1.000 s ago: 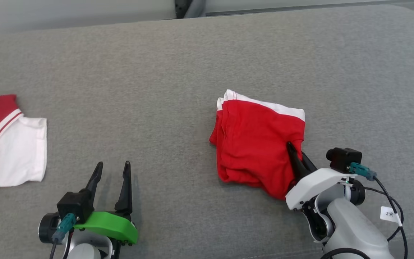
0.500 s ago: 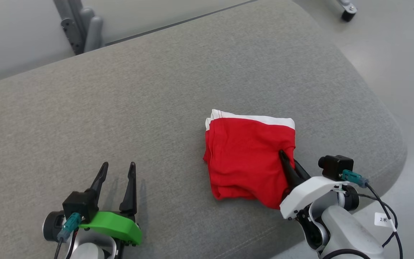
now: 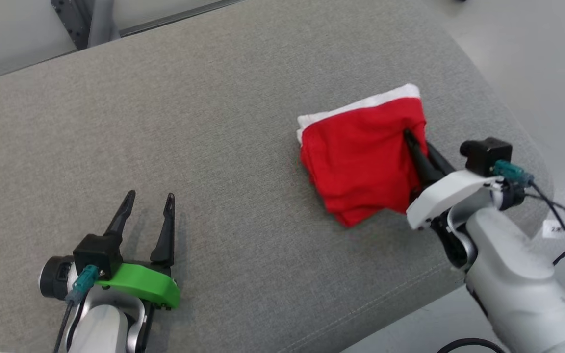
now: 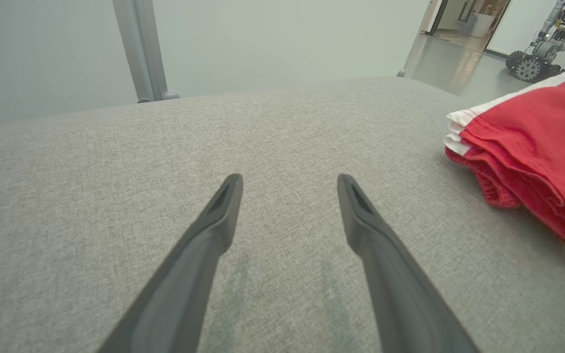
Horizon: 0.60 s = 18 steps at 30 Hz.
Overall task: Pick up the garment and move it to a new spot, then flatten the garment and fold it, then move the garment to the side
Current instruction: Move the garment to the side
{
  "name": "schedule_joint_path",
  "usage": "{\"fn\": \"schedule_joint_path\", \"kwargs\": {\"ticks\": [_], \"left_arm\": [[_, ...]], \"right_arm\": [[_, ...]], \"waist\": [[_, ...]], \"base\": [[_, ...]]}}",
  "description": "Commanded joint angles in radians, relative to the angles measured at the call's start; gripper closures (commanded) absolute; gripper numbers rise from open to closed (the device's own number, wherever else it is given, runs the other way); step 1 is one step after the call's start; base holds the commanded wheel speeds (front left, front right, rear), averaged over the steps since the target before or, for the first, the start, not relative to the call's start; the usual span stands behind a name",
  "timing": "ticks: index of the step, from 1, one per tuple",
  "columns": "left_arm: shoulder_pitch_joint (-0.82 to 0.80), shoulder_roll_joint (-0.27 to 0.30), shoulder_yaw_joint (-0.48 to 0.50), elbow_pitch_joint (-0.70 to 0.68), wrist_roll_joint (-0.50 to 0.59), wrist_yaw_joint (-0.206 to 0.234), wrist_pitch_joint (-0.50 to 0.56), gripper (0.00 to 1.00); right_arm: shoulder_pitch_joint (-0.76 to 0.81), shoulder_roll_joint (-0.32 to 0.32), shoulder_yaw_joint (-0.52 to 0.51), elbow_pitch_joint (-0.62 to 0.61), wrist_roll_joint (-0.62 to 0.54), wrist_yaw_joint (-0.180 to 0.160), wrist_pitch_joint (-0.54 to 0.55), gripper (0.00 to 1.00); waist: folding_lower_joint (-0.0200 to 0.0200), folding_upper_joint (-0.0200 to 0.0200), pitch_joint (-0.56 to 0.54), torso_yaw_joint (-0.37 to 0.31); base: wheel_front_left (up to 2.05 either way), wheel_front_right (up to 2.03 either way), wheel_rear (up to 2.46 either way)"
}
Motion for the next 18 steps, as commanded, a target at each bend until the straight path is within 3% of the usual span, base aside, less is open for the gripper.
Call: {"fn": "schedule_joint_path", "kwargs": {"ticks": [1, 10, 18], "left_arm": [[-0.029, 0.017, 0.006, -0.009, 0.011, -0.002, 0.000, 0.00], [-0.087, 0.045, 0.004, -0.046, 0.029, -0.002, 0.000, 0.00], [-0.105, 0.050, 0.002, -0.074, 0.033, -0.002, 0.001, 0.00]], "right_arm": [[-0.050, -0.022, -0.010, 0.009, -0.016, 0.000, 0.000, 1.00], [-0.277, -0.181, -0.090, 0.192, -0.072, 0.000, 0.000, 1.00], [-0.383, -0.318, -0.208, 0.358, -0.144, 0.000, 0.000, 1.00]], "waist": [[0.0000, -0.0001, 0.142, 0.141], [0.0000, -0.0001, 0.269, 0.265], [0.0000, -0.0001, 0.309, 0.314]], "base": [[0.00, 0.00, 0.00], [0.00, 0.00, 0.00], [0.00, 0.00, 0.00]]}}
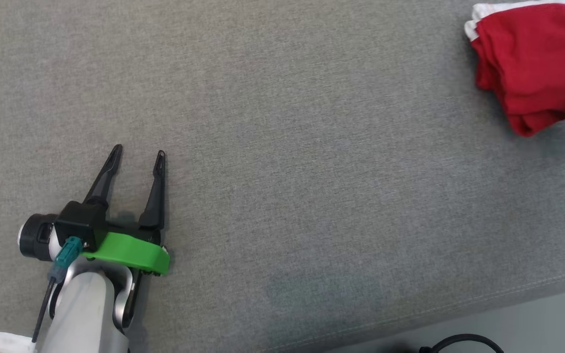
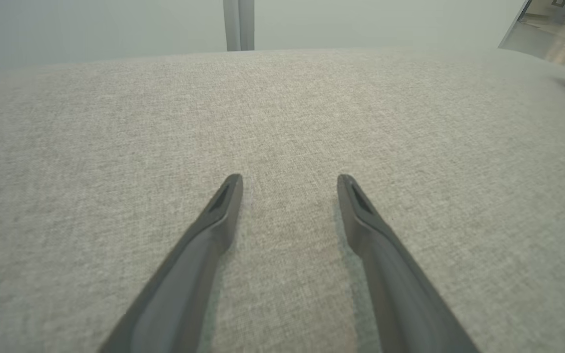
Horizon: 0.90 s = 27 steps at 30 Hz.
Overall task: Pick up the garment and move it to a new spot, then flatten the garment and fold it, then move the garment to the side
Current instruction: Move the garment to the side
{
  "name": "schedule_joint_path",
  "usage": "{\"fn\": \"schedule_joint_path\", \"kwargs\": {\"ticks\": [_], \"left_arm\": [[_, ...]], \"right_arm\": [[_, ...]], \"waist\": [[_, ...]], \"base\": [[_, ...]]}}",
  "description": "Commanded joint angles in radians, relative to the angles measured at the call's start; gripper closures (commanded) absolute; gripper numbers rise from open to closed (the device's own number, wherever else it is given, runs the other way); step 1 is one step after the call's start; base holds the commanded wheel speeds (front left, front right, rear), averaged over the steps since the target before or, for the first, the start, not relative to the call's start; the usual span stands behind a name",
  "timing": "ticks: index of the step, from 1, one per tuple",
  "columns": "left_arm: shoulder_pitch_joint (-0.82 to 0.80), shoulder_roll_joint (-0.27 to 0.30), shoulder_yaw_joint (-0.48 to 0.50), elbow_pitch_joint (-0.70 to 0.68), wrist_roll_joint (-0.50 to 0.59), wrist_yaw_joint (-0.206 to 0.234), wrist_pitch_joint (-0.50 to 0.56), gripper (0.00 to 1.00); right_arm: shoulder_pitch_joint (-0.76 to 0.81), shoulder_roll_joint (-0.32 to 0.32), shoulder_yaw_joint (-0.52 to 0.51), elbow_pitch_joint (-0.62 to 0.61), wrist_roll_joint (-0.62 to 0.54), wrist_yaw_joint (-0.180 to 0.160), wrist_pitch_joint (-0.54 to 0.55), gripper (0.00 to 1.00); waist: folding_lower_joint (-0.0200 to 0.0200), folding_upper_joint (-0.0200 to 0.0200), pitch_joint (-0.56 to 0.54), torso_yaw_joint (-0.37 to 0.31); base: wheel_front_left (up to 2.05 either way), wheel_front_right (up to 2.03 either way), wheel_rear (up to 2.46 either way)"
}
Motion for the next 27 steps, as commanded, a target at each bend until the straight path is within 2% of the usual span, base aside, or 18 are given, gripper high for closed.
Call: {"fn": "schedule_joint_path", "kwargs": {"ticks": [1, 3, 4, 5, 11, 15, 18, 21, 27], "left_arm": [[-0.010, 0.009, 0.005, 0.003, 0.009, -0.002, 0.002, 0.00], [-0.007, 0.010, 0.008, 0.003, 0.012, -0.001, 0.002, 0.00], [-0.004, 0.012, 0.012, 0.006, 0.013, 0.000, 0.002, 0.00], [-0.001, 0.012, 0.014, 0.009, 0.014, 0.000, 0.002, 0.00], [0.008, -0.001, 0.025, 0.044, 0.027, 0.000, 0.004, 0.00], [0.016, -0.016, 0.034, 0.047, 0.026, 0.000, 0.004, 0.00], [0.028, -0.028, 0.053, 0.053, 0.033, 0.000, 0.002, 0.00], [0.042, -0.043, 0.073, 0.069, 0.039, 0.000, 0.001, 0.00], [0.083, -0.068, 0.109, 0.096, 0.037, 0.000, 0.001, 0.00]], "right_arm": [[-0.025, -0.028, -0.033, 0.025, -0.023, -0.001, 0.000, 1.00], [-0.040, -0.051, -0.070, 0.054, -0.064, -0.001, 0.000, 1.00], [-0.044, -0.056, -0.097, 0.073, -0.082, -0.001, 0.000, 0.27], [-0.049, -0.053, -0.124, 0.088, -0.100, -0.001, 0.000, 0.00], [-0.027, -0.057, -0.314, 0.051, -0.235, -0.001, 0.000, 0.00], [0.033, 0.031, -0.425, -0.105, -0.320, -0.001, 0.000, 0.00], [0.096, 0.118, -0.422, -0.239, -0.340, -0.001, 0.000, 0.00], [0.171, 0.200, -0.365, -0.346, -0.333, -0.001, 0.000, 0.00], [0.319, 0.277, -0.210, -0.472, -0.291, -0.001, 0.000, 0.00]], "waist": [[-0.0002, -0.0001, 0.076, 0.075], [-0.0002, -0.0001, 0.077, 0.075], [-0.0002, -0.0001, 0.076, 0.073], [-0.0002, -0.0001, 0.074, 0.071], [-0.0002, -0.0001, 0.043, 0.061], [-0.0002, -0.0001, -0.002, 0.057], [-0.0002, -0.0001, -0.049, 0.059], [-0.0002, -0.0001, -0.099, 0.065], [-0.0002, -0.0001, -0.188, 0.094]], "base": [[0.00, 0.00, 0.00], [0.00, 0.00, 0.00], [0.00, 0.00, 0.00], [0.00, 0.00, 0.00], [0.00, 0.00, 0.00], [0.00, 0.00, 0.00], [0.00, 0.00, 0.00], [0.00, 0.00, 0.00], [0.00, 0.00, 0.00]]}}
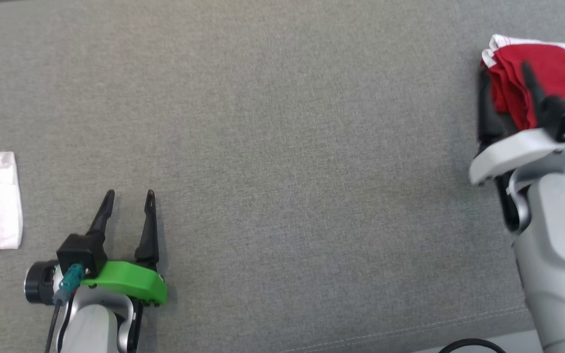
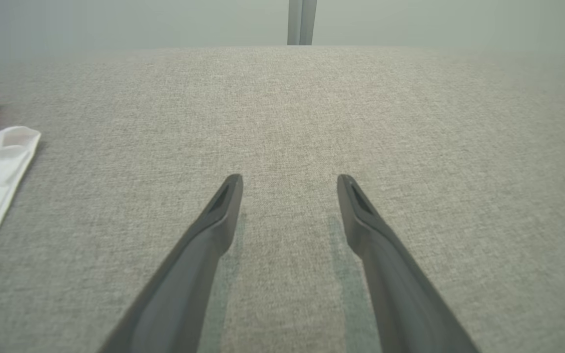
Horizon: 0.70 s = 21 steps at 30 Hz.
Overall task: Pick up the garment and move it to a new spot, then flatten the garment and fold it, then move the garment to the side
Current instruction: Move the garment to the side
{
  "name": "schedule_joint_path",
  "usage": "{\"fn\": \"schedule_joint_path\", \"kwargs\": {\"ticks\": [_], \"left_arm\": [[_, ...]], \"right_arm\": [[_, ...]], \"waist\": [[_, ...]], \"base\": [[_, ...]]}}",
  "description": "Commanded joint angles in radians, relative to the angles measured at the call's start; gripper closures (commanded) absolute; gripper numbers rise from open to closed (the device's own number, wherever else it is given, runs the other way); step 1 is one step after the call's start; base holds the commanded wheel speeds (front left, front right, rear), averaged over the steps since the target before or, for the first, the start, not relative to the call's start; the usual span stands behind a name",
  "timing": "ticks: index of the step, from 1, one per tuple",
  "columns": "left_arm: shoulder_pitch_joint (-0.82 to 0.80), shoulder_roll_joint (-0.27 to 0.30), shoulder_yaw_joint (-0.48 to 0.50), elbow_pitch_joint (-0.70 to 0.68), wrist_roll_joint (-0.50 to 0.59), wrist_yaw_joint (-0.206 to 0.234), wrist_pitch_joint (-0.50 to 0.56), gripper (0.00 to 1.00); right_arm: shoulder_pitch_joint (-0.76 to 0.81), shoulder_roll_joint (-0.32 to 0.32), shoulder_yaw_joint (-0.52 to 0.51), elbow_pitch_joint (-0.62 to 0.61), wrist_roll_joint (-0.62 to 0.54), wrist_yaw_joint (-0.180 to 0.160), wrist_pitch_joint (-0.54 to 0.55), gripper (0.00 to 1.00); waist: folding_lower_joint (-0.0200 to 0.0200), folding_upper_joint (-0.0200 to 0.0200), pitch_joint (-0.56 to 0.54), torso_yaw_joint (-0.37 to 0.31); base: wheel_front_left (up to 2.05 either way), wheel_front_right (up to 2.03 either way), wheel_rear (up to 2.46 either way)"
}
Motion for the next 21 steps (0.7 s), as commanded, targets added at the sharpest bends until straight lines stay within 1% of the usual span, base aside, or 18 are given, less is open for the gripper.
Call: {"fn": "schedule_joint_path", "kwargs": {"ticks": [1, 4, 10, 16, 21], "left_arm": [[0.019, -0.005, 0.002, 0.007, -0.003, 0.003, 0.000, 0.00], [0.033, -0.010, 0.002, 0.017, -0.005, 0.003, 0.000, 0.00], [0.070, -0.018, 0.021, 0.022, -0.003, 0.003, 0.000, 0.00], [0.115, -0.021, 0.036, 0.025, -0.011, 0.006, 0.000, 0.00], [0.142, -0.021, 0.030, 0.019, -0.030, 0.016, 0.000, 0.00]], "right_arm": [[0.033, -0.004, 0.016, -0.010, 0.017, -0.002, 0.000, 0.00], [0.112, 0.019, 0.069, -0.035, 0.044, -0.001, 0.000, 0.00], [0.236, 0.055, 0.118, -0.057, 0.085, -0.001, 0.000, 0.00], [0.324, 0.089, 0.127, -0.082, 0.082, -0.001, 0.000, 0.00], [0.367, 0.103, 0.119, -0.097, 0.080, -0.001, 0.000, 0.00]], "waist": [[0.0000, 0.0000, -0.071, 0.031], [0.0000, 0.0000, -0.110, 0.052], [0.0000, 0.0000, -0.168, 0.078], [0.0000, 0.0000, -0.224, 0.089], [0.0000, 0.0000, -0.265, 0.098]], "base": [[0.00, 0.00, 0.00], [0.00, 0.00, 0.00], [0.00, 0.00, 0.00], [0.00, 0.00, 0.00], [0.00, 0.00, 0.00]]}}
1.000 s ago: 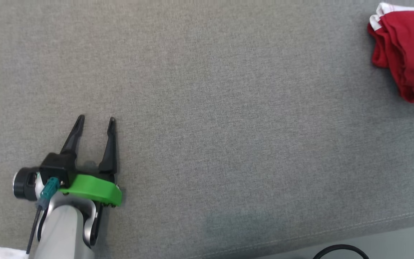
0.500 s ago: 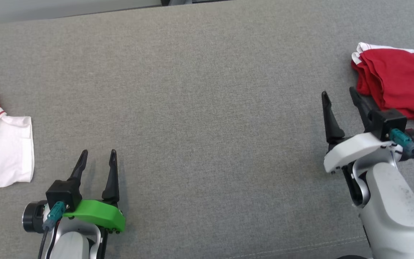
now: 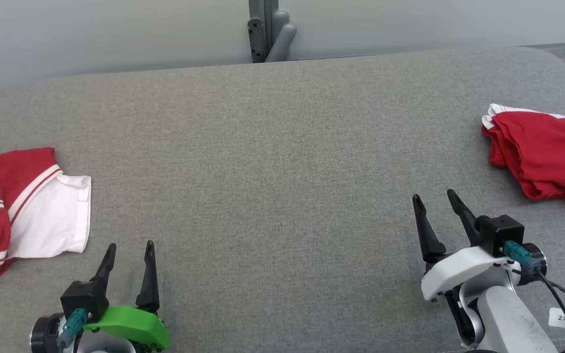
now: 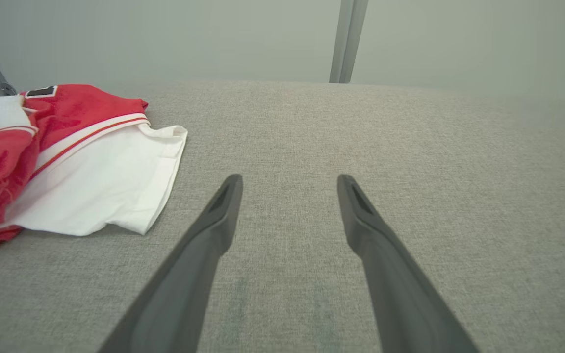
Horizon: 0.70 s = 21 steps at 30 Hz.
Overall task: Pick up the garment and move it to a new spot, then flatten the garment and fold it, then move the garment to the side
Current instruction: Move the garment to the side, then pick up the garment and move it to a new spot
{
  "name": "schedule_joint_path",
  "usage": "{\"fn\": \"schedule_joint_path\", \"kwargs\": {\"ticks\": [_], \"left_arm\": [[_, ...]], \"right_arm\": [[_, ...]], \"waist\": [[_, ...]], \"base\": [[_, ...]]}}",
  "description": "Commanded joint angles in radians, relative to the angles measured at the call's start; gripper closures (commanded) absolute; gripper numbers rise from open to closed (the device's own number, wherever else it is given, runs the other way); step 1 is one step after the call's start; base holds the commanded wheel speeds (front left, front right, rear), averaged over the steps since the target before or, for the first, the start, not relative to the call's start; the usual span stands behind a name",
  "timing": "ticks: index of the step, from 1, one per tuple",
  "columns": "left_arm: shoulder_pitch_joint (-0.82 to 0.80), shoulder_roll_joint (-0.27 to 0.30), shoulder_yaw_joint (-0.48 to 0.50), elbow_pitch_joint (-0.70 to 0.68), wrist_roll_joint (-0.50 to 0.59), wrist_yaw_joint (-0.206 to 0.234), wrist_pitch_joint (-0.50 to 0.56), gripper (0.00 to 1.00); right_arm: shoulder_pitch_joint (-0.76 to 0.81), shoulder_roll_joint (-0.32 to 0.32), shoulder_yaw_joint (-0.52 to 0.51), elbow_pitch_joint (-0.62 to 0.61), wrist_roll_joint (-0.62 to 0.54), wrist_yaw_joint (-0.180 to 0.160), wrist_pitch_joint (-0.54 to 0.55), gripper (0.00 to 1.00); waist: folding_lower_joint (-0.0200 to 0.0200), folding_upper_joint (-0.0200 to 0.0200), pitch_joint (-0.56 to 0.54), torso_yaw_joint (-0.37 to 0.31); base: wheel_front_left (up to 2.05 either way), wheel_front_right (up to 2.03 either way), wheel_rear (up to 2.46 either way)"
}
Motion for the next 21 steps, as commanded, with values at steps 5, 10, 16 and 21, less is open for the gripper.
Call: {"fn": "schedule_joint_path", "kwargs": {"ticks": [5, 10, 16, 21], "left_arm": [[0.042, 0.000, 0.005, -0.008, -0.019, 0.018, 0.000, 0.00], [0.058, 0.000, 0.009, -0.020, -0.023, 0.023, 0.000, 0.00], [0.067, 0.000, 0.013, -0.030, -0.025, 0.026, 0.000, 0.00], [0.065, 0.000, 0.008, -0.032, -0.029, 0.027, 0.000, 0.00]], "right_arm": [[0.046, 0.009, -0.007, -0.025, -0.008, -0.001, 0.000, 0.00], [0.071, 0.013, -0.011, -0.035, -0.008, -0.001, 0.000, 0.00], [0.084, 0.015, -0.017, -0.041, -0.007, -0.001, 0.000, 0.00], [0.089, 0.016, -0.017, -0.038, -0.005, -0.001, 0.000, 0.00]], "waist": [[0.0000, 0.0000, -0.074, 0.019], [0.0000, 0.0000, -0.096, 0.020], [0.0000, 0.0000, -0.106, 0.024], [0.0000, 0.0000, -0.094, 0.040]], "base": [[0.00, 0.00, 0.00], [0.00, 0.00, 0.00], [0.00, 0.00, 0.00], [0.00, 0.00, 0.00]]}}
